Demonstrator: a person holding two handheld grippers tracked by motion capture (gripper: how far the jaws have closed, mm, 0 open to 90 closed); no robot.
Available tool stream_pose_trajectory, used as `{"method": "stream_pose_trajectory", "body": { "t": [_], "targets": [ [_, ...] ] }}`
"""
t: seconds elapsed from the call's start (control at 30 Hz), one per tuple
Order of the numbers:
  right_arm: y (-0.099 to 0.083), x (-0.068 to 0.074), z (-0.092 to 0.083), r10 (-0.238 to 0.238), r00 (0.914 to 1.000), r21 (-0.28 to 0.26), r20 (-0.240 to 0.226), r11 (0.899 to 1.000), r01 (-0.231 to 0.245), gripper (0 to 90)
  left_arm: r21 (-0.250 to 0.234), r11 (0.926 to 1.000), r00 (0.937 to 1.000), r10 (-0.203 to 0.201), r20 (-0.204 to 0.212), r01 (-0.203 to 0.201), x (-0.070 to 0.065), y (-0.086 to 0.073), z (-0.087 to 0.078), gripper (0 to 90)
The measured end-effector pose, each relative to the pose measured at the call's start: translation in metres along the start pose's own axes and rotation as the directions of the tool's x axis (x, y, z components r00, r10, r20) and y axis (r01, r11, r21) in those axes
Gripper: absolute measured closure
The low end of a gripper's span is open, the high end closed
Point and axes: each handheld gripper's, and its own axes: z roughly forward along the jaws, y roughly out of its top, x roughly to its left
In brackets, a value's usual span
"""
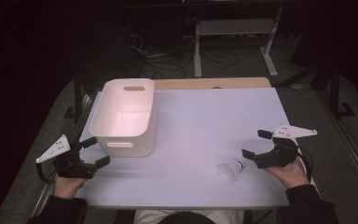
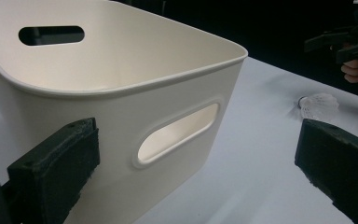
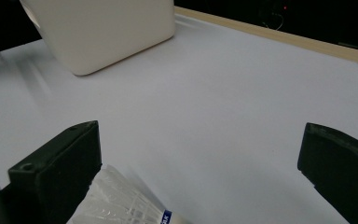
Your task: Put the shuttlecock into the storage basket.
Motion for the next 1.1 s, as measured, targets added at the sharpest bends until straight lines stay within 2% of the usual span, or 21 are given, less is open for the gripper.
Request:
{"method": "stream_pose_trajectory", "body": {
  "t": [0.43,0.83,0.93,1.1],
  "targets": [
    [0.0021,0.0039,0.0028,-0.019,0.9983,0.050,-0.055,0.998,0.022,0.0,0.004,1.0000,1.0000,0.001,0.002,-0.001,-0.0001,-0.0001,0.0003,0.0],
    [0.0009,0.0009,0.0009,-0.009,0.9919,0.103,-0.126,0.994,0.023,12.9,0.004,1.0000,1.0000,-0.001,0.001,0.001,-0.0003,-0.0002,0.0003,0.0],
    [0.0010,0.0010,0.0016,-0.011,0.9908,0.111,-0.135,0.993,0.026,13.1,0.004,1.0000,1.0000,-0.001,0.001,0.001,-0.0003,-0.0002,0.0003,0.0],
    [0.0015,0.0007,0.0042,-0.009,0.9851,0.145,-0.171,0.989,0.034,18.3,0.005,1.0000,1.0000,0.000,0.002,0.000,-0.0003,-0.0002,0.0004,0.0]
  ]
}}
